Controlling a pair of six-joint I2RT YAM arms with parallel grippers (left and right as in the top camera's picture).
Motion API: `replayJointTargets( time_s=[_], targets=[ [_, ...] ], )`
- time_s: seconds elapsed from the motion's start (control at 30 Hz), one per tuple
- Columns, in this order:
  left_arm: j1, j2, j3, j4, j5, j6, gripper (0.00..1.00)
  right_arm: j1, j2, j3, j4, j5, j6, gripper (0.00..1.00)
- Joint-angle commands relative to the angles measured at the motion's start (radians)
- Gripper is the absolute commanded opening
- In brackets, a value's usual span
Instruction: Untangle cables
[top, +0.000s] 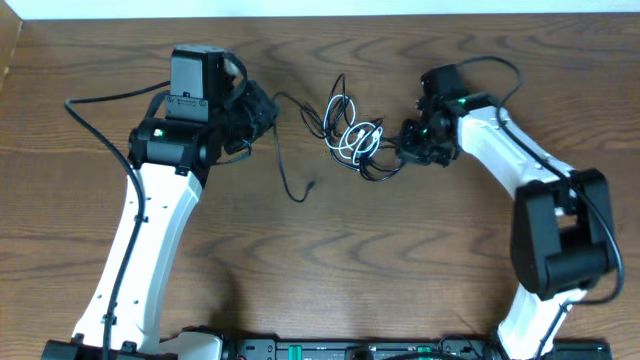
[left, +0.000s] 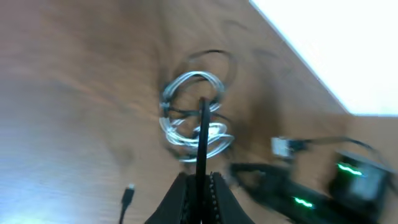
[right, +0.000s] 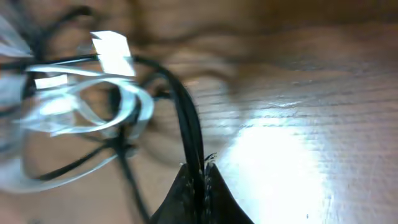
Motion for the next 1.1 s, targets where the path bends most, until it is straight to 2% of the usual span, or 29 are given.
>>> replayJointTargets(
  time_s=[0.0, 0.13, 0.27, 0.5, 0.73, 0.77, 0.93, 0.97, 1.0, 1.07],
  targets=[
    [0.002, 0.020, 0.001, -0.047, -0.167, 0.017, 0.08, -0.019, -0.188, 0.017, 0.021, -0.099, -0.048, 0.01],
    [0.002, 0.056, 0.000, -0.067, -0.176, 0.039, 0.08, -0.018, -0.335, 0.017, 0.070, -0.169, -0.088, 0.01],
    [0.003, 0.117, 0.000, -0.087, -0.177, 0.066, 0.08, -0.021, -0.503, 0.018, 0.120, -0.152, -0.087, 0.01],
    [0.003, 0.227, 0.000, -0.156, -0.221, 0.066, 0.08, -0.027, -0.716, 0.018, 0.134, 0.091, -0.049, 0.02],
    [0.002, 0.306, 0.000, -0.189, -0.216, 0.066, 0.08, -0.027, -0.761, 0.018, 0.055, 0.188, -0.015, 0.02],
    [0.002, 0.309, 0.000, -0.189, -0.216, 0.066, 0.08, -0.027, -0.750, 0.018, 0.035, 0.188, -0.015, 0.06],
    [0.003, 0.311, 0.000, -0.187, -0.217, 0.066, 0.09, -0.025, -0.664, 0.018, -0.044, 0.183, -0.015, 0.76],
    [0.003, 0.311, 0.000, -0.187, -0.218, 0.066, 0.15, -0.023, -0.633, 0.018, -0.058, 0.175, -0.015, 0.85],
    [0.003, 0.312, 0.000, -0.187, -0.218, 0.066, 0.17, -0.021, -0.615, 0.018, -0.066, 0.168, -0.015, 0.87],
    [0.003, 0.312, 0.000, -0.187, -0.221, 0.066, 0.29, -0.012, -0.565, 0.018, -0.078, 0.138, -0.015, 0.90]
  ],
)
